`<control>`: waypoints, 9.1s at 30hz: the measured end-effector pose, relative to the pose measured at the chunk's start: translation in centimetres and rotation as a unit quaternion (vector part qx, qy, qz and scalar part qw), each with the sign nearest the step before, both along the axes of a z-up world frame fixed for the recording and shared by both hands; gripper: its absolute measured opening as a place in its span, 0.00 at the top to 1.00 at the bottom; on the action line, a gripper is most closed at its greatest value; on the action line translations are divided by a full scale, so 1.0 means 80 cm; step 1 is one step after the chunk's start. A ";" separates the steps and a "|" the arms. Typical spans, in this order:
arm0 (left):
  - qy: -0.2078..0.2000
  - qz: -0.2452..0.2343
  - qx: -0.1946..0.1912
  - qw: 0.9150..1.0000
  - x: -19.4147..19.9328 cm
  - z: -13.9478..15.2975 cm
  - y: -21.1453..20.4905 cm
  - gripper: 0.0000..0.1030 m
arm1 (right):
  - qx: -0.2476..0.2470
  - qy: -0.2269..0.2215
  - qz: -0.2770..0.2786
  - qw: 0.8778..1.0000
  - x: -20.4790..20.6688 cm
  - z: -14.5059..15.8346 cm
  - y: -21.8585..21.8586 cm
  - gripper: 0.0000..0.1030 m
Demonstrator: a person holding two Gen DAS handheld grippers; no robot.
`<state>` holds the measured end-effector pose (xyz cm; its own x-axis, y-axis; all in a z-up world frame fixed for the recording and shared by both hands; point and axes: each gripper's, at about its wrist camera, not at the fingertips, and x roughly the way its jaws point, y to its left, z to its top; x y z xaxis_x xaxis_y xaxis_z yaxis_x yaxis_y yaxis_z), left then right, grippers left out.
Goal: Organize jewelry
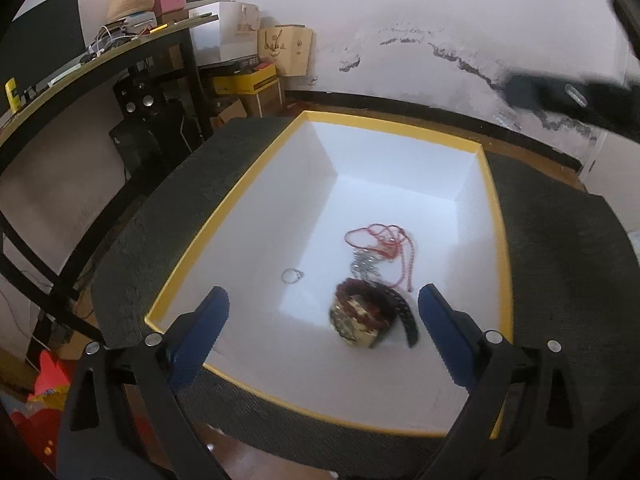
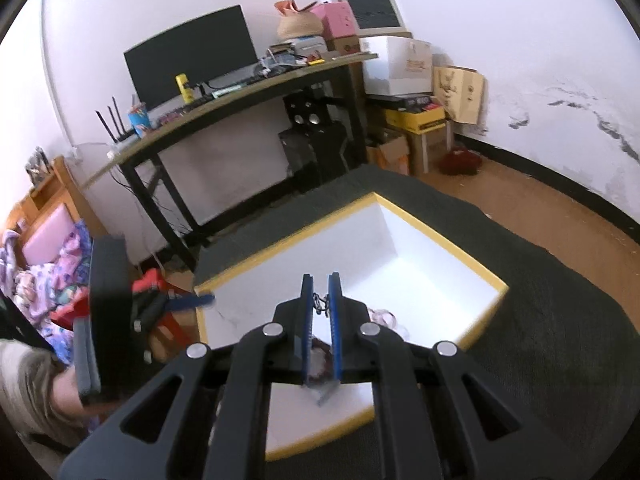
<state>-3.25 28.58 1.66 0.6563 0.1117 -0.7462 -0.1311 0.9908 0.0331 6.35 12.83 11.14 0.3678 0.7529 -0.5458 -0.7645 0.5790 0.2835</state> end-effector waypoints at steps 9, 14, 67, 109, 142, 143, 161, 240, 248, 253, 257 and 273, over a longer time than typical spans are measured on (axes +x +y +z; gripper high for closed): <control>-0.023 -0.001 -0.019 1.000 -0.013 0.007 -0.010 0.09 | -0.003 0.090 0.020 0.996 0.069 -0.030 0.054 0.92; -0.022 0.002 -0.031 0.999 -0.010 0.001 -0.003 0.09 | -0.092 0.108 0.006 0.990 0.082 -0.097 0.087 0.92; -0.063 -0.193 -0.012 0.979 -0.005 0.066 -0.316 0.06 | -0.095 0.000 -0.346 0.934 -0.036 -0.053 -0.363 0.07; -0.024 -0.198 -0.005 0.980 0.059 -0.052 -0.398 0.06 | -0.109 0.044 -0.505 0.855 -0.093 -0.204 -0.493 0.07; -0.056 -0.225 0.003 0.973 0.076 -0.060 -0.403 0.06 | -0.127 -0.001 -0.511 0.850 -0.097 -0.197 -0.457 0.07; -0.054 -0.223 0.003 0.973 0.077 -0.060 -0.402 0.06 | -0.127 -0.002 -0.511 0.850 -0.097 -0.197 -0.455 0.07; -0.044 -0.208 -0.005 0.977 0.083 -0.070 -0.402 0.06 | -0.136 0.005 -0.507 0.851 -0.091 -0.204 -0.443 0.07; -0.044 -0.166 0.012 0.985 0.078 -0.064 -0.407 0.06 | -0.150 0.000 -0.494 0.857 -0.094 -0.209 -0.437 0.07; -0.040 -0.167 0.016 0.985 0.079 -0.065 -0.410 0.06 | -0.150 0.001 -0.494 0.857 -0.095 -0.209 -0.438 0.07; -0.040 -0.171 0.018 0.984 0.078 -0.065 -0.411 0.06 | -0.148 0.001 -0.496 0.856 -0.095 -0.208 -0.440 0.07; -0.039 -0.172 0.017 0.984 0.078 -0.065 -0.413 0.06 | -0.147 0.002 -0.497 0.855 -0.095 -0.208 -0.440 0.07; -0.035 -0.173 0.012 0.984 0.081 -0.066 -0.411 0.06 | -0.149 0.002 -0.496 0.856 -0.096 -0.209 -0.440 0.07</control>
